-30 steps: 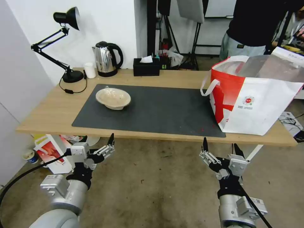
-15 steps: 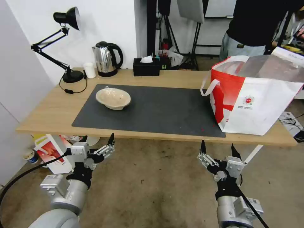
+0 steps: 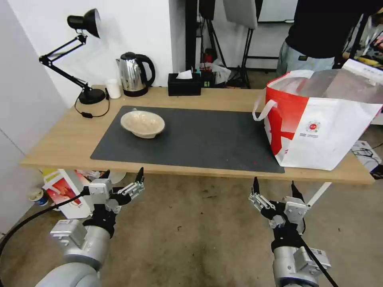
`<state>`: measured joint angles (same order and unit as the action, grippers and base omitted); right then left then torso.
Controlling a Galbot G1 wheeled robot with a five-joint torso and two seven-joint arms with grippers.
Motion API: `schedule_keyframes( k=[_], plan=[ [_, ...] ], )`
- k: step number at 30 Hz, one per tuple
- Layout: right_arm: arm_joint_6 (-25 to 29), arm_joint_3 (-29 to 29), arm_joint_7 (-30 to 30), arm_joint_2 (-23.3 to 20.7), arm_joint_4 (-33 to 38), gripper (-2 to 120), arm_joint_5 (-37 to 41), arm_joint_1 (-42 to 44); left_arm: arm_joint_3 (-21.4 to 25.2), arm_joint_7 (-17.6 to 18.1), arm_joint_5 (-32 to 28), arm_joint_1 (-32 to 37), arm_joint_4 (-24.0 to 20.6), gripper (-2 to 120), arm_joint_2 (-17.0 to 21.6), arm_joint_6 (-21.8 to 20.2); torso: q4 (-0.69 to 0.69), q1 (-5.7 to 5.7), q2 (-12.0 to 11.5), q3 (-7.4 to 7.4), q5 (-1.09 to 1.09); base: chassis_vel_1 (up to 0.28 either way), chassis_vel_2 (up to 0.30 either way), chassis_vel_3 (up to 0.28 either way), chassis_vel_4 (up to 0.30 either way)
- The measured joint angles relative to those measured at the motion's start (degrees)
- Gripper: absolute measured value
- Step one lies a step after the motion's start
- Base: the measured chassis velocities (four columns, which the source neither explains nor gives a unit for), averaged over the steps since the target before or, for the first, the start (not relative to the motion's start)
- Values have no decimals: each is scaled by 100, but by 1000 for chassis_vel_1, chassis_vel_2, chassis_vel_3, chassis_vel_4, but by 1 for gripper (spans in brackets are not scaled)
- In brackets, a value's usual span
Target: Pick up the trash from the table and place it into the takeout bag.
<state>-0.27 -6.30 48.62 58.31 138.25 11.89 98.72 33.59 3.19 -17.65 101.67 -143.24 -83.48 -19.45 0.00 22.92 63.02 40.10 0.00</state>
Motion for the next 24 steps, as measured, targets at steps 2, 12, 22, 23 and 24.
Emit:
schedule_keyframes(
  k=[2, 12, 22, 23, 24],
  plan=[
    [0, 0, 0, 0, 0, 100, 0, 0, 0, 0, 0, 0, 0, 100, 1, 0, 0, 0, 0, 0, 0, 0, 0, 0, 0],
    [0, -3, -5, 0, 1, 100, -4, 0, 257, 308, -737, -308, 0, 100, 268, -27, 0, 0, 0, 0, -1, 0, 0, 0, 0],
    [1, -4, -7, 1, 4, 100, -7, 0, 1188, 1140, -3020, -825, 0, 100, 1154, -31, 1, 0, 0, 0, -1, 0, 0, 0, 0],
    [2, -4, -7, 0, 5, 100, -7, 0, 1334, 1280, -3422, -938, -1, 100, 1328, -55, 0, 0, 0, 0, -1, 0, 0, 0, 0],
    [2, -4, -7, 0, 5, 100, -7, 0, 1448, 1401, -3764, -1033, 0, 100, 1467, -100, -1, 0, 0, 0, -1, 0, 0, 0, 0]
  ],
)
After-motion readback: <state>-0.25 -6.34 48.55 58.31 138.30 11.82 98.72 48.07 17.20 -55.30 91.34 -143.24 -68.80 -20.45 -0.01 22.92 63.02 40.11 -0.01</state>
